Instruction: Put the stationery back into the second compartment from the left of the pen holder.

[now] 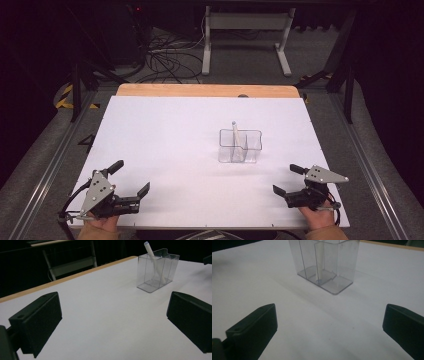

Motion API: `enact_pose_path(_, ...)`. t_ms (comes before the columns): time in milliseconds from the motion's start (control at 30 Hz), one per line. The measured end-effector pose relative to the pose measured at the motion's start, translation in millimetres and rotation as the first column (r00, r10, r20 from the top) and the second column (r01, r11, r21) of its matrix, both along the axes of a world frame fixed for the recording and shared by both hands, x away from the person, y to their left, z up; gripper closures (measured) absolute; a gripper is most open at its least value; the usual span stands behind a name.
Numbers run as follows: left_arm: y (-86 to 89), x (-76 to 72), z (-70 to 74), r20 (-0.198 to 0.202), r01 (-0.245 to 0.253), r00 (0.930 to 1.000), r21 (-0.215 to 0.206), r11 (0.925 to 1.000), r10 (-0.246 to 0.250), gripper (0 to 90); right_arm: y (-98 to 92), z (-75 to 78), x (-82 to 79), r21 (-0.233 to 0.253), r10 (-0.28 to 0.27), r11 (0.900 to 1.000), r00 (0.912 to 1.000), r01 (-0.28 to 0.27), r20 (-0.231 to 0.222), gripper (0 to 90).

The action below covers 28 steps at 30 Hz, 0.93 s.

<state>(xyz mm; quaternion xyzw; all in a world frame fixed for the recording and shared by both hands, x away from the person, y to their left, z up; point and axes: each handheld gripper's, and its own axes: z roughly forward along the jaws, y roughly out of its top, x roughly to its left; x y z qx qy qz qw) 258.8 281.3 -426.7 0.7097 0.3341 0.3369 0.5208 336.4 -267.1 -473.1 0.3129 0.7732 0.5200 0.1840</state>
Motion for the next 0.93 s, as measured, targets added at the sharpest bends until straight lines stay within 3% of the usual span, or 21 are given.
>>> enact_pose_path(100,0.8,0.6,-1.7,-0.006,0.0,1.0,-0.001,1.0,0.0,0.6,0.3,1.3,1.5,-0.006,0.005,1.0,0.9999,-0.005,0.014,0.4)
enact_pose_path(233,1.7,1.0,-1.5,-0.007,-0.004,1.0,-0.008,1.0,0.004,0.6,4.4,6.7,4.9,-0.049,-0.008,0.999,0.9988,0.01,0.048,0.4)
enact_pose_path(400,0.5,2.9,-2.9,-0.008,-0.008,0.9999,0.008,0.9999,0.008,0.7,1.3,7.5,6.0,-0.027,-0.022,0.999,0.9991,0.023,0.037,0.3)
enact_pose_path(500,0.2,3.8,-3.9,-0.015,-0.008,0.9999,0.014,0.9999,0.008,0.7,1.4,8.8,4.3,-0.02,-0.02,1.0,0.9982,0.021,0.056,0.4)
enact_pose_path(933,1.2,3.5,-3.2,-0.012,-0.004,0.9999,0.006,1.0,0.004,0.7,1.7,8.7,4.0,-0.012,-0.02,1.0,0.9984,0.02,0.053,0.4)
